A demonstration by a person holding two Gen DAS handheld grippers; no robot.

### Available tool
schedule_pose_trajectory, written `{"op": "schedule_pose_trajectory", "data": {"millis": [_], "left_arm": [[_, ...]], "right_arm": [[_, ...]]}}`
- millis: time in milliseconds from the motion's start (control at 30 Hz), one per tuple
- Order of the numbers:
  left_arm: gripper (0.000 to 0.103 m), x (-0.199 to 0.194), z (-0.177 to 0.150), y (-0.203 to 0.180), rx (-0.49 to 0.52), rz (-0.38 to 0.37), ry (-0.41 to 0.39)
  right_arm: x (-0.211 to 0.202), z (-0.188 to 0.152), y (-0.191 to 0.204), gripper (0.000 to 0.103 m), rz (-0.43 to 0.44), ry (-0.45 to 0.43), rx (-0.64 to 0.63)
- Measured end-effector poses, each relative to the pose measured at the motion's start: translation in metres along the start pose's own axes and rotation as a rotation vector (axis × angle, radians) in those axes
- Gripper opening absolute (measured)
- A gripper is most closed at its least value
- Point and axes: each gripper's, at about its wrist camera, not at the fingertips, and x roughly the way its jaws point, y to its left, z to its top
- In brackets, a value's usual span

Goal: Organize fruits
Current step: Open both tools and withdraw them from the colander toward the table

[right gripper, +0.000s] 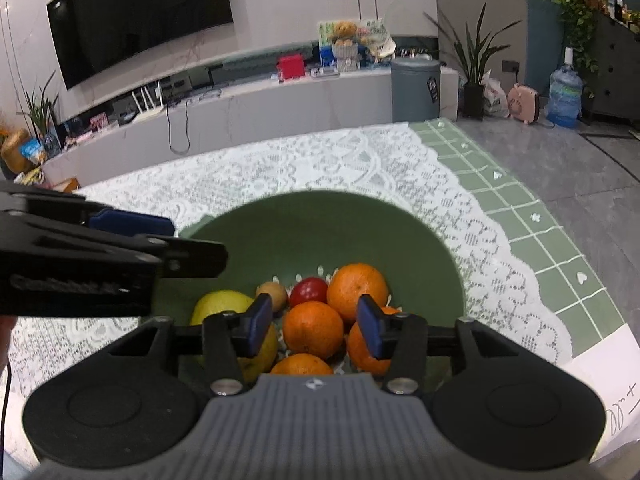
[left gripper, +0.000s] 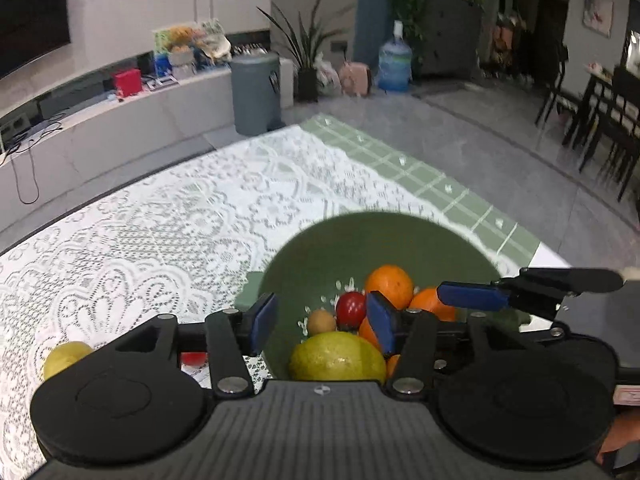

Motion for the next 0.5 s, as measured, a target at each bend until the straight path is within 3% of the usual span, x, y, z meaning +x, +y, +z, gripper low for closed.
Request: {"op": "schedule_pose_trajectory", "data": {"millis": [200,333,500], "left_arm": [[0.064,-0.028,-0.006,0.008,-0.042,0.034,-0.082],[0.067,-0.046,-0.017,0.019,-0.059,0.093,-0.129],[0.067,-0.063,-0.036,0.037,-0.078,0.179,-0.150]], "right_arm": [[-0.015,-0.002,0.004,0.058,-0.023,-0.087,-0.008],[-0.025,-0.004,0.016,0.061,-0.044,-0.147,-0.054],[-0.035,-0.010,0.031,0.064,-0.010,-0.189,-0.058]]}}
